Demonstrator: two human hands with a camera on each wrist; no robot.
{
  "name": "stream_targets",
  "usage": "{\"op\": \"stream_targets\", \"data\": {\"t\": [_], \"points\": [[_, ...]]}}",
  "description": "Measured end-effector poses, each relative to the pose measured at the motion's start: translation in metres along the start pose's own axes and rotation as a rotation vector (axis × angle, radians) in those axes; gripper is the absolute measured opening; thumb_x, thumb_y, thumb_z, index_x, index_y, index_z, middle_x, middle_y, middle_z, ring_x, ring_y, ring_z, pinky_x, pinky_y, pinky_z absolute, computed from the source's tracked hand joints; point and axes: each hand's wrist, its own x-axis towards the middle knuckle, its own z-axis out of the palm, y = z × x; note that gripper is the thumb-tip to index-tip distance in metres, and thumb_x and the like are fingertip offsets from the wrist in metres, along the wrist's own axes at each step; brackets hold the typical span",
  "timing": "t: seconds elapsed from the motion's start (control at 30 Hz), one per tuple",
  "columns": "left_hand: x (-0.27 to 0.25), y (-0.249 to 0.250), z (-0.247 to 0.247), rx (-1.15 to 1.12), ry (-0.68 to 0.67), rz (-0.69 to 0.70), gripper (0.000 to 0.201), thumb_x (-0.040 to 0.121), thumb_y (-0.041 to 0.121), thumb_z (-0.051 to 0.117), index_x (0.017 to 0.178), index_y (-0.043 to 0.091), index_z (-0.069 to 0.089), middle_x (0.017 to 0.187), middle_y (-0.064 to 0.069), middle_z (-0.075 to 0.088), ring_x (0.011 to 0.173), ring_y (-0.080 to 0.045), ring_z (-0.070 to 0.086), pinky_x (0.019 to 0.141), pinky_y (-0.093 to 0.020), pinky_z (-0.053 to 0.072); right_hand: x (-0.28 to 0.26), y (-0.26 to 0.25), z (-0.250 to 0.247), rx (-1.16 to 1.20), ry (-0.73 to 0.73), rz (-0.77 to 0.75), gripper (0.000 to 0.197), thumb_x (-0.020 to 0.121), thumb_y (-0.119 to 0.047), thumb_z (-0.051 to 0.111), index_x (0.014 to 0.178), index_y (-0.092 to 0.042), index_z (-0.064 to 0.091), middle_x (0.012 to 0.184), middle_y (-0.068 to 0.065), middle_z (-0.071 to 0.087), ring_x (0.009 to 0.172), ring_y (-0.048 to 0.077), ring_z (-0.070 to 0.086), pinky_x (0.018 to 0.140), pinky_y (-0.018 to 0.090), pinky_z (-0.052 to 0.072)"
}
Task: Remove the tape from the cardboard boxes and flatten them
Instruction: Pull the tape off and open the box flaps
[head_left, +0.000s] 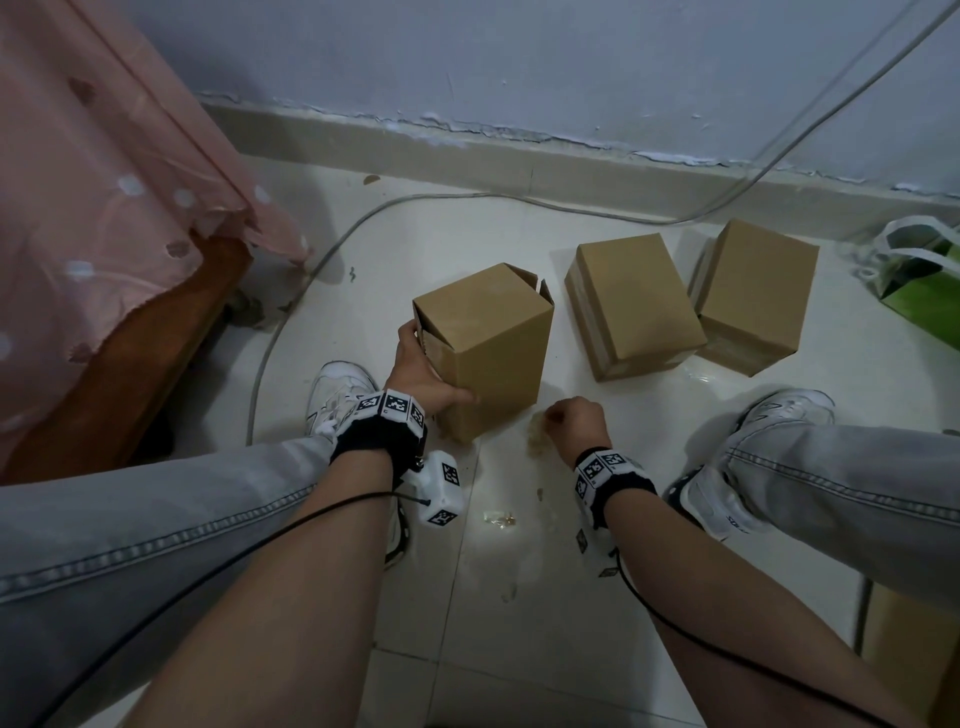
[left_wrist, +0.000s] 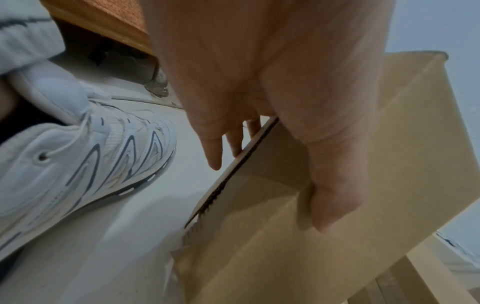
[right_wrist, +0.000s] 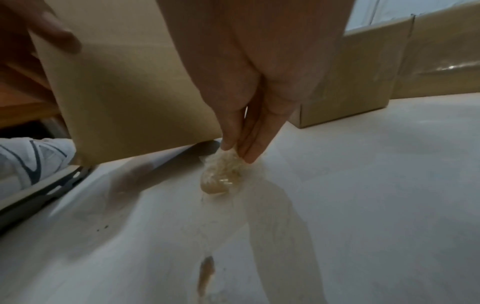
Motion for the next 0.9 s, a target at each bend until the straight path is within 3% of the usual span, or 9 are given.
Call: {"op": "stream_targets", "data": {"t": [0.13, 0.2, 0.33, 0.47, 0.57, 0.67, 0.77, 0.8, 0.9], "points": [[0.001, 0.004, 0.001, 0.005, 0.001, 0.007, 0.125, 0.053, 0.018, 0.094, 0.147, 0.020, 0.011, 0.143, -0.005, 0.039, 0.129, -0.023, 0.045, 0.107, -0.044, 0.043, 0.003, -0.002, 0.003, -0.025, -0.052, 0.007, 0.027, 0.095, -0.006, 0.052, 0.108, -0.008, 0.076, 0.107, 0.012, 0.072, 0.100, 0.029, 0.067, 0.092, 0.026, 0.051], [0.000, 0.006, 0.003, 0.010, 0.002, 0.016, 0.125, 0.052, 0.017, 0.094, 0.147, 0.020, 0.012, 0.142, -0.005, 0.039, 0.128, -0.025, 0.045, 0.106, -0.044, 0.044, 0.009, -0.004, 0.000, -0.057, -0.030, 0.002, 0.028, 0.091, -0.004, 0.053, 0.103, -0.011, 0.076, 0.105, 0.011, 0.073, 0.098, 0.029, 0.067, 0.089, 0.029, 0.054], [-0.001, 0.008, 0.004, 0.031, -0.010, 0.019, 0.129, 0.047, 0.022, 0.094, 0.147, 0.022, 0.012, 0.142, -0.006, 0.040, 0.127, -0.026, 0.046, 0.104, -0.047, 0.045, 0.016, -0.012, -0.005, -0.158, 0.029, 0.013, 0.011, 0.085, -0.002, 0.057, 0.088, -0.012, 0.062, 0.091, 0.010, 0.062, 0.080, 0.029, 0.061, 0.067, 0.030, 0.049], [-0.001, 0.009, 0.003, 0.026, -0.008, 0.006, 0.127, 0.051, 0.018, 0.094, 0.147, 0.021, 0.011, 0.142, -0.006, 0.039, 0.127, -0.026, 0.045, 0.105, -0.046, 0.045, 0.017, -0.013, 0.005, -0.306, -0.053, 0.044, 0.020, 0.090, 0.000, 0.047, 0.095, -0.002, 0.067, 0.095, 0.018, 0.064, 0.084, 0.034, 0.062, 0.074, 0.034, 0.052], [0.000, 0.011, 0.002, 0.024, -0.016, -0.007, 0.127, 0.052, 0.018, 0.094, 0.148, 0.022, 0.010, 0.143, -0.006, 0.039, 0.127, -0.025, 0.046, 0.104, -0.046, 0.046, 0.017, -0.018, 0.001, -0.296, -0.122, 0.080, 0.015, 0.092, -0.006, 0.051, 0.084, -0.002, 0.064, 0.090, 0.018, 0.064, 0.080, 0.032, 0.061, 0.073, 0.031, 0.052], [-0.002, 0.018, 0.001, 0.056, -0.025, -0.011, 0.126, 0.053, 0.019, 0.093, 0.148, 0.023, 0.011, 0.142, -0.006, 0.040, 0.125, -0.026, 0.048, 0.103, -0.045, 0.046, 0.024, -0.021, -0.015, -0.167, -0.173, 0.188, 0.020, 0.090, -0.018, 0.060, 0.076, -0.004, 0.057, 0.086, 0.012, 0.061, 0.084, 0.029, 0.062, 0.073, 0.030, 0.052], [-0.006, 0.026, 0.001, 0.095, -0.023, 0.001, 0.126, 0.051, 0.024, 0.092, 0.147, 0.024, 0.012, 0.139, -0.006, 0.042, 0.123, -0.026, 0.050, 0.102, -0.046, 0.047, 0.027, -0.021, -0.038, 0.177, -0.256, 0.320, 0.028, 0.087, -0.021, 0.061, 0.107, -0.003, 0.065, 0.108, 0.014, 0.068, 0.099, 0.031, 0.067, 0.087, 0.041, 0.057], [-0.011, 0.031, 0.000, 0.107, -0.023, 0.000, 0.126, 0.050, 0.026, 0.092, 0.148, 0.023, 0.013, 0.140, -0.006, 0.041, 0.123, -0.026, 0.050, 0.103, -0.046, 0.047, 0.022, -0.023, -0.049, 0.306, -0.289, 0.368, 0.028, 0.089, -0.022, 0.057, 0.110, -0.005, 0.066, 0.109, 0.013, 0.070, 0.100, 0.030, 0.068, 0.089, 0.044, 0.057], [-0.019, 0.042, -0.002, 0.147, 0.011, -0.019, 0.124, 0.048, 0.036, 0.091, 0.146, 0.022, 0.017, 0.138, -0.006, 0.039, 0.124, -0.029, 0.048, 0.104, -0.048, 0.045, 0.006, -0.038, -0.081, 0.571, -0.323, 0.469, 0.029, 0.098, -0.024, 0.045, 0.102, -0.006, 0.068, 0.111, 0.014, 0.070, 0.085, 0.028, 0.068, 0.080, 0.040, 0.056]]}}
